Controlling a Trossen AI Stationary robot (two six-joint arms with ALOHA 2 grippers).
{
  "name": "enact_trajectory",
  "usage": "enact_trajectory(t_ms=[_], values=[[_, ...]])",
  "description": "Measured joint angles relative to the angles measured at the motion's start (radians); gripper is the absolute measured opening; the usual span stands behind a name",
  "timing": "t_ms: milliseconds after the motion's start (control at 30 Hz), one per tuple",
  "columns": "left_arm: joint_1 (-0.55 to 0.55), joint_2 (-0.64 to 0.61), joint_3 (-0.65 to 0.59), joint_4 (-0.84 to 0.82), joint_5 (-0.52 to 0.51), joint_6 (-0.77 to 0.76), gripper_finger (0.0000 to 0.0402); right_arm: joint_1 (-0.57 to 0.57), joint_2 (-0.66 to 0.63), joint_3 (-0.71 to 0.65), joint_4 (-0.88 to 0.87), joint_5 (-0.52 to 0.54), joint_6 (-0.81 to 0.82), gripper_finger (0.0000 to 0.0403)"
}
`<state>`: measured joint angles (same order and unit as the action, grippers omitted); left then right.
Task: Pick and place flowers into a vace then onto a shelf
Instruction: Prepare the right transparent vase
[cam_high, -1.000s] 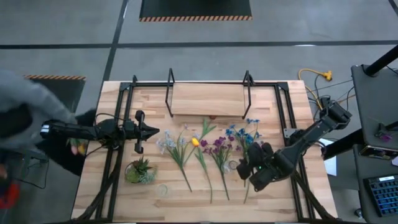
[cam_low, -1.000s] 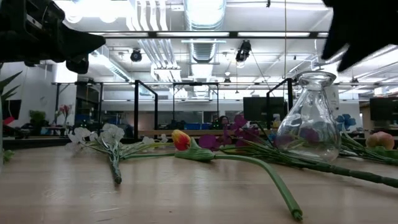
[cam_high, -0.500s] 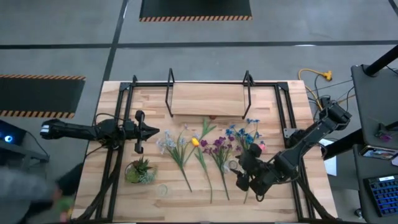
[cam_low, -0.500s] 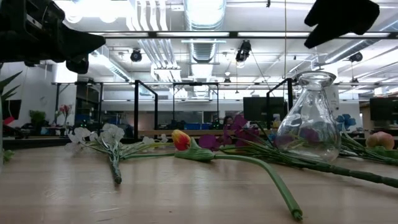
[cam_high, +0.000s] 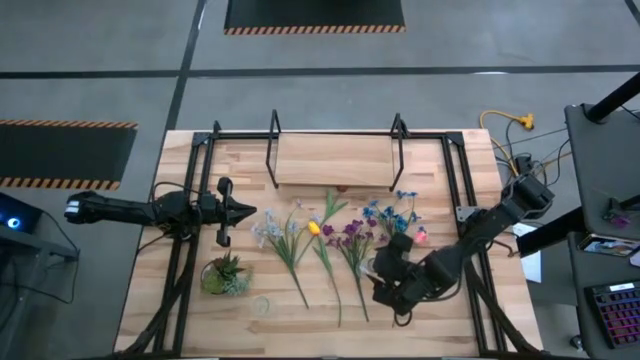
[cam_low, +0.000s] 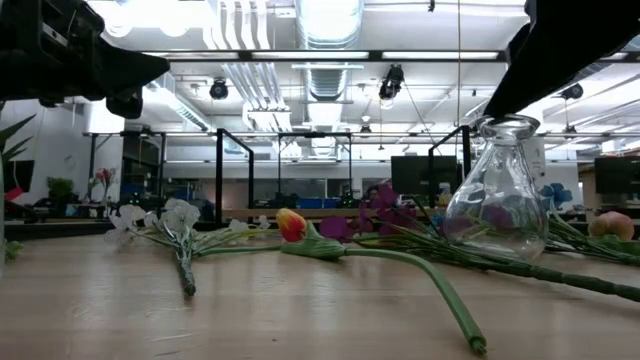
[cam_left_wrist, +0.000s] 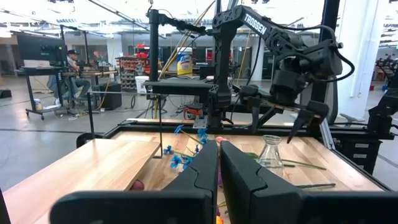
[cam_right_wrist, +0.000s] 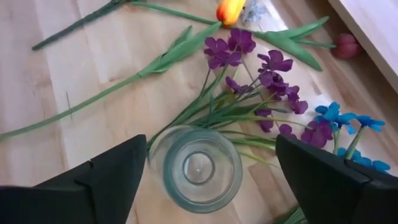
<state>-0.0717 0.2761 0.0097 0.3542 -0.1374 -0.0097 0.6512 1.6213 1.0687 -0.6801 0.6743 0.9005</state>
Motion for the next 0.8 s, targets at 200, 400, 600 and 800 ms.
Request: enact_trajectory(t_ms=[200,400,600,800], values=[[0.0,0.0,0.0,0.0,0.0,0.0,0.0,-0.006,0.011,0.0,0.0,-0.045,-0.02,0.0336],[0.0,0.0,0.0,0.0,0.0,0.0,0.0,-0.016,0.024,-0.004,0.002,-0.055,-0.03,0.0329],[0.0,0.0,0.0,0.0,0.0,0.0,0.0,-0.021,0.025,-0.005,0.002,-0.055,-0.031,0.0326],[0.0,0.0,0.0,0.0,0.0,0.0,0.0,-0.024,0.025,-0.007,0.004,-0.055,-0.018,0.0326]])
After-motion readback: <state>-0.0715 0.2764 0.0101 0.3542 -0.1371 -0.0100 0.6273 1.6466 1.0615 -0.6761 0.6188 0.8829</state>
